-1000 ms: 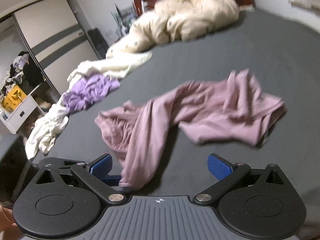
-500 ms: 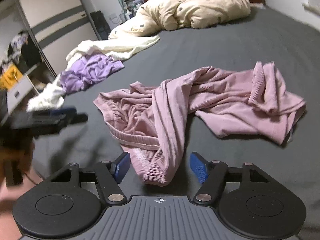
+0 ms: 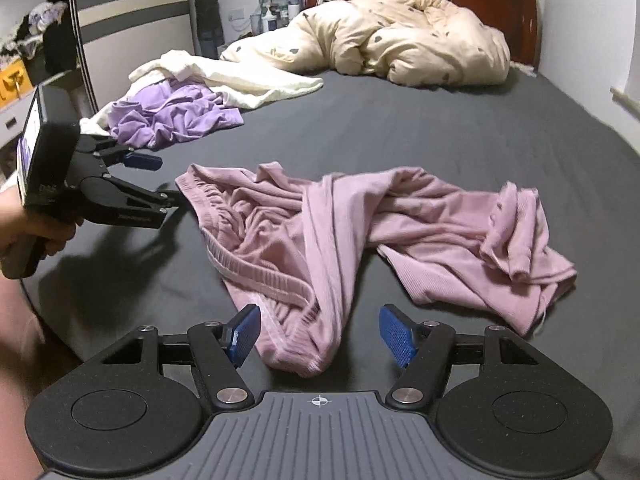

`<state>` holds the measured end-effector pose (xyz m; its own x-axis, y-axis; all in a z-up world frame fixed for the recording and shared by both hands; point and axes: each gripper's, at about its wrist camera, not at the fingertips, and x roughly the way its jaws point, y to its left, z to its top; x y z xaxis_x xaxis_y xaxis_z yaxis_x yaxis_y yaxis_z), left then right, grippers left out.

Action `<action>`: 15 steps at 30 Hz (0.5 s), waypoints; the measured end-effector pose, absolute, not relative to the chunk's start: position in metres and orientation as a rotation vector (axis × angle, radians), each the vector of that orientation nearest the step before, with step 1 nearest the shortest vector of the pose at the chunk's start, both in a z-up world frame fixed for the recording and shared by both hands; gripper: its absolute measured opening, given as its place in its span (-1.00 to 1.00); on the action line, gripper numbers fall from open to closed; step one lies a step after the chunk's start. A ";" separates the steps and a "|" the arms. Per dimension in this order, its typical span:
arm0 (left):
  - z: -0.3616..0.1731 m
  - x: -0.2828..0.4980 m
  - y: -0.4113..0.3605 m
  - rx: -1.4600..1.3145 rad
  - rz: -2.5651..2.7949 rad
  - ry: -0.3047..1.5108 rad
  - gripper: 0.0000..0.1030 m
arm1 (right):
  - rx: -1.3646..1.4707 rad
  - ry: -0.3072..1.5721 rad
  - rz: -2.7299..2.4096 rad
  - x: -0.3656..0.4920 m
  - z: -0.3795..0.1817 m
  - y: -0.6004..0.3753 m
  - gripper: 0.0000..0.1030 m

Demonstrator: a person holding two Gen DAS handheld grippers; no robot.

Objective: Fold clothes
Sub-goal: 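Release the trousers with the left gripper and move toward the waistband, then grasp the trousers waistband with the left gripper while the right gripper grasps it too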

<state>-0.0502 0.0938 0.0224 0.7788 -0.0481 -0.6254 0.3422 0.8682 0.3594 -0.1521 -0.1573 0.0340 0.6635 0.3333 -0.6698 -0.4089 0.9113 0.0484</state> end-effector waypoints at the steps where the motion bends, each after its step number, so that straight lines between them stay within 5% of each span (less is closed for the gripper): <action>1: 0.022 -0.048 0.093 0.486 -0.214 0.643 0.21 | -0.149 0.729 0.407 -0.152 0.030 -0.151 0.32; 15: 0.032 -0.053 0.070 0.527 -0.196 0.554 0.23 | -0.386 0.710 0.200 -0.154 0.005 -0.156 0.32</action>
<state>-0.0531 0.0696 0.0318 0.8359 -0.0374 -0.5476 0.3148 0.8499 0.4225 -0.1543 -0.1559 0.0047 0.7435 0.0483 -0.6670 -0.3066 0.9110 -0.2757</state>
